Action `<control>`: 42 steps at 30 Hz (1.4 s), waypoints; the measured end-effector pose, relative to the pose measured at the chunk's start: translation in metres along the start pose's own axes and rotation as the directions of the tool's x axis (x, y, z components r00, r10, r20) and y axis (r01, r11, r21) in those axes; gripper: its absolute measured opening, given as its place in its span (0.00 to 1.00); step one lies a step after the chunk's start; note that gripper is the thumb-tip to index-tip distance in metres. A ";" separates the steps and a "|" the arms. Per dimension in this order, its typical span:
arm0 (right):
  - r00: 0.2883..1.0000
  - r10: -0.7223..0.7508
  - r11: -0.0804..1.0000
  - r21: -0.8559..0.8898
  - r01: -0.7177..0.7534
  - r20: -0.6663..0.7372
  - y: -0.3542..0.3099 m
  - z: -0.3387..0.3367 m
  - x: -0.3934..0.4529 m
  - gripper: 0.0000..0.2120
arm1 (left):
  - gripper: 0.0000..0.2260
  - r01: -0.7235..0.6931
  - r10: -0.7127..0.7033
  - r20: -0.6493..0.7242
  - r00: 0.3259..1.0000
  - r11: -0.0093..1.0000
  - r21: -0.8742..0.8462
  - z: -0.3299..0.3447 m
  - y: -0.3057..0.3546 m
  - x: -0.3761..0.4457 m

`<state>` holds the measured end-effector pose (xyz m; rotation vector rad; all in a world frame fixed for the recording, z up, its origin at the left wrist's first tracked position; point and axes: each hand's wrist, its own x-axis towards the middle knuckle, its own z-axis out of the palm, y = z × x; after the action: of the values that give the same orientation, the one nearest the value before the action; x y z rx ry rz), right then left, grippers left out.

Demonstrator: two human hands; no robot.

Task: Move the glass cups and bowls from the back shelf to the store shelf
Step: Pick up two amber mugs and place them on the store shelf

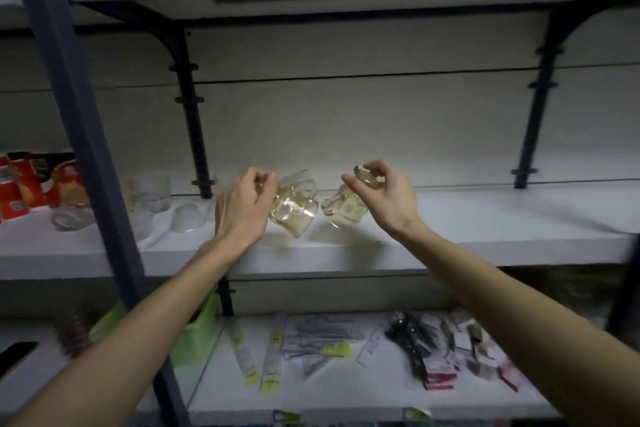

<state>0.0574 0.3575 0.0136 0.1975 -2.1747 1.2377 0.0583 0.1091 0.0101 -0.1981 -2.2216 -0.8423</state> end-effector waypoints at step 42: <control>0.715 0.680 0.500 0.815 -0.292 -0.161 0.359 -0.695 -0.075 0.20 | 0.21 0.842 0.002 0.868 0.497 0.241 -0.483 0.463 0.630 -0.123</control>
<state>0.2748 1.1104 -0.0346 -0.4385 -1.1831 2.2239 0.1099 0.8986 0.0107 -0.4183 -2.1717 -2.8557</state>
